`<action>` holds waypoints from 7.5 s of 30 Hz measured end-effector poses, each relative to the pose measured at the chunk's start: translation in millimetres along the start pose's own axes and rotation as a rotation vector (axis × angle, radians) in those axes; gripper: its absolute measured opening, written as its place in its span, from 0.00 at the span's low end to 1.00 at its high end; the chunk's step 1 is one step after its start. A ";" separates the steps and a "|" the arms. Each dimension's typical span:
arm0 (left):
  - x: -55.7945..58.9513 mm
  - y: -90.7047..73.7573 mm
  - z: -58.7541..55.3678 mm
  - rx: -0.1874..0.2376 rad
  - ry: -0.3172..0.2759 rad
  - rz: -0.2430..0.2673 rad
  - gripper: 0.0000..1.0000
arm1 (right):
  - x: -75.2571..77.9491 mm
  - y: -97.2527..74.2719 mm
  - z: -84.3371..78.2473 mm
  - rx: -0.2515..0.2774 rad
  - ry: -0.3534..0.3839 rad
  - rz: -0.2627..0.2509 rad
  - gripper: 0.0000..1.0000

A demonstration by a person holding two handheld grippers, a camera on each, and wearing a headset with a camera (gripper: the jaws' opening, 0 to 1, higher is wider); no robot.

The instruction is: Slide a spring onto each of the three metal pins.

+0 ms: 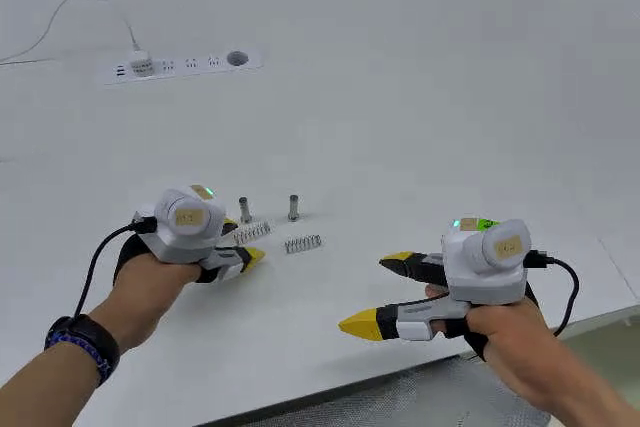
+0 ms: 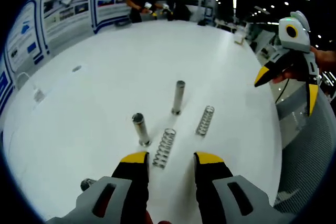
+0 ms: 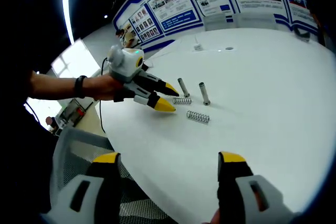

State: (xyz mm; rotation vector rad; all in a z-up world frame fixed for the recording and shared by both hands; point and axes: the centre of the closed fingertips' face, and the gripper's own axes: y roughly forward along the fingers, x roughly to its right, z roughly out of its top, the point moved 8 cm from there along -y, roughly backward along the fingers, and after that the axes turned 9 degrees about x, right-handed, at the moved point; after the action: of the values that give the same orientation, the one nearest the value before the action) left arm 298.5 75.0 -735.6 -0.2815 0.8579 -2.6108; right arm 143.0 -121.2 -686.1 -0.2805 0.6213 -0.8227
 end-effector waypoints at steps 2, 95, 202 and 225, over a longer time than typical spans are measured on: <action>-1.2 1.6 -0.8 0.002 0.001 0.003 0.31 | 0.7 -0.8 -0.5 0.002 0.004 -0.004 0.77; 108.3 -98.8 42.9 0.201 0.024 0.012 0.10 | -39.2 60.8 55.6 0.127 0.253 0.381 0.27; 68.6 -112.1 19.6 0.262 -0.040 0.003 0.33 | -36.5 58.0 112.8 -0.358 -0.649 0.470 0.12; 35.7 -135.7 -9.0 0.241 -0.128 0.139 0.45 | -18.7 82.0 126.8 -0.418 -0.671 0.415 0.12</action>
State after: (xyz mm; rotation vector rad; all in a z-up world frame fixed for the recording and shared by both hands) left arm 224.2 166.0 -658.2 -0.3070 0.4955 -2.5033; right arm 260.1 -53.5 -616.5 -0.7435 0.1932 -0.1591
